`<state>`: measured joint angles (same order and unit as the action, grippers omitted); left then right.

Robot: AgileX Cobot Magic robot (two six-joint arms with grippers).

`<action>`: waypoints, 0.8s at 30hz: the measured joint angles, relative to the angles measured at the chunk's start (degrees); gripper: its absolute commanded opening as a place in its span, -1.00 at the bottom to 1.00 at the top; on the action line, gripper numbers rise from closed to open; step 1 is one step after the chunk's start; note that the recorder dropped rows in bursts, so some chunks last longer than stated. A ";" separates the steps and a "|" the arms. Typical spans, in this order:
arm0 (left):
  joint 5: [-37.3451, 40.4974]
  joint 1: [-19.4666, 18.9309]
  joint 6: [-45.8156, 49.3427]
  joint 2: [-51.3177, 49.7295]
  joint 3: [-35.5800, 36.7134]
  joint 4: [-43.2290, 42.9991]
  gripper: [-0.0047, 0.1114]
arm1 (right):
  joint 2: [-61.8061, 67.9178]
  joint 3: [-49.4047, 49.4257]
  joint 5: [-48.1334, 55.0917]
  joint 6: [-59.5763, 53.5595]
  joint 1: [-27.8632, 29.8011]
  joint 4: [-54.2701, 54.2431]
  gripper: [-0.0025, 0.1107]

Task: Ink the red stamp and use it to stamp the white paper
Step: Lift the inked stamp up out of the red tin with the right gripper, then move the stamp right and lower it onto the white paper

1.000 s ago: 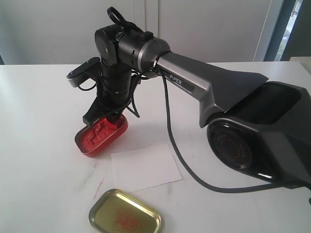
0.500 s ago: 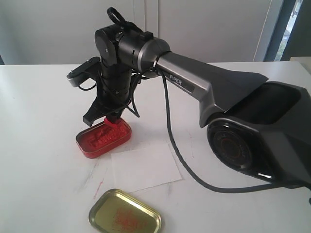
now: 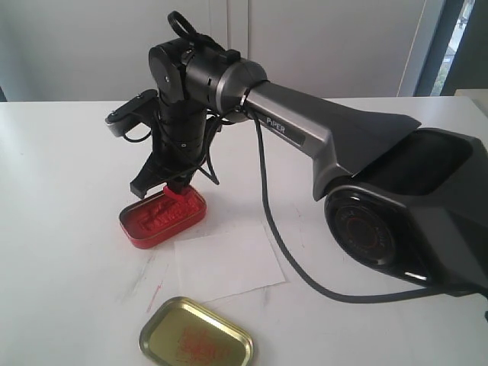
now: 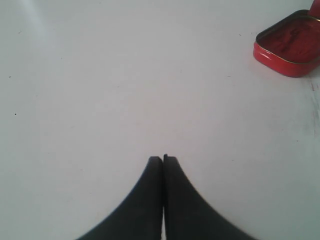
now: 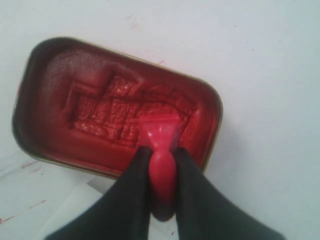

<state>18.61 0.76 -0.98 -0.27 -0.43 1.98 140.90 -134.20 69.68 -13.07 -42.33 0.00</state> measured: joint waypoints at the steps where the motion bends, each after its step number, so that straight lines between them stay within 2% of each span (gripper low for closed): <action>1: 0.00 0.00 0.00 0.00 0.00 0.00 -0.92 | 0.00 0.00 0.00 0.12 0.00 0.00 -0.96; 18: 0.00 0.00 0.00 0.00 0.00 0.00 -0.92 | -2.53 0.13 0.23 1.44 0.00 -2.74 -0.96; 24: 0.00 0.00 0.00 0.00 0.00 0.00 -0.92 | -4.24 5.19 0.23 1.56 0.00 -4.08 -0.96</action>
<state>18.61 0.76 -0.98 -0.27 -0.43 1.98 136.66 -129.01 69.91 -11.51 -42.33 -4.08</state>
